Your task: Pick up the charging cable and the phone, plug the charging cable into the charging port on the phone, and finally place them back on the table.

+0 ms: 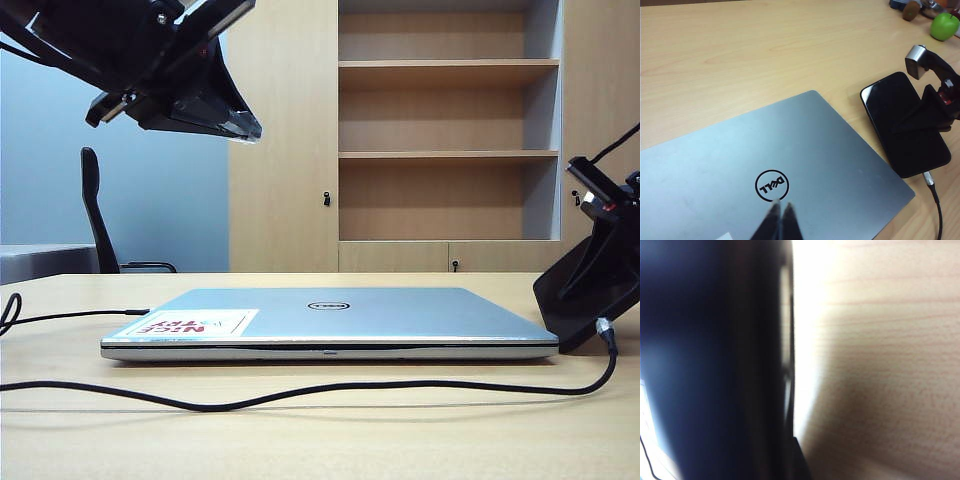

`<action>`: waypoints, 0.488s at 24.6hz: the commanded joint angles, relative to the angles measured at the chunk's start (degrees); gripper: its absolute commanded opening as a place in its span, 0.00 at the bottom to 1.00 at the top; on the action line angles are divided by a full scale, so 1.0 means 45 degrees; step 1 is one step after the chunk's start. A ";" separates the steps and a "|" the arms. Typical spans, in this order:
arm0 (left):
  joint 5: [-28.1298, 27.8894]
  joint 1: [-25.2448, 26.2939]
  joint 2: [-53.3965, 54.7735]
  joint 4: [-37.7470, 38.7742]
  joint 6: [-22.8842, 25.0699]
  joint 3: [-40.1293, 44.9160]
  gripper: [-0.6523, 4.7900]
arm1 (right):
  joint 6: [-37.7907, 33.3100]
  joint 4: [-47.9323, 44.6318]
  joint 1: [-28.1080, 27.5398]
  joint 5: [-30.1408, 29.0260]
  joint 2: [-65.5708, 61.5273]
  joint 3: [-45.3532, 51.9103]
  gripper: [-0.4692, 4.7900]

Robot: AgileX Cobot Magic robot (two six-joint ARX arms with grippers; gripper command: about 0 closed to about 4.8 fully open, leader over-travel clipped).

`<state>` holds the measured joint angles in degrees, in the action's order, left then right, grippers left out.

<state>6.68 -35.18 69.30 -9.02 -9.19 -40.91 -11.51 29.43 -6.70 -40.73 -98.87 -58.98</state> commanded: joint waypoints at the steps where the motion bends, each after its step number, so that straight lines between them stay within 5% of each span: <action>1: 0.0039 -0.0010 -0.0044 -0.0049 0.0087 -0.0053 0.11 | 0.0141 -0.0112 0.0019 0.0597 0.0010 -0.0189 0.52; 4: 0.0039 -0.0010 -0.0049 0.0039 0.0340 -0.0053 0.11 | 0.0291 0.0505 0.0019 0.1035 0.0024 -0.0826 0.57; 8: 0.0039 -0.0010 -0.0092 0.0087 0.0437 -0.0053 0.11 | 0.1316 0.3070 0.0024 0.3303 0.0413 -0.2497 0.57; 12: 0.0039 -0.0005 -0.0325 0.0287 0.0729 -0.0058 0.11 | 0.1355 0.4012 0.0024 0.4381 0.1588 -0.2987 0.33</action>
<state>6.70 -35.18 68.53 -7.81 -6.90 -40.91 -5.67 46.54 -6.61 -21.93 -93.56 -72.38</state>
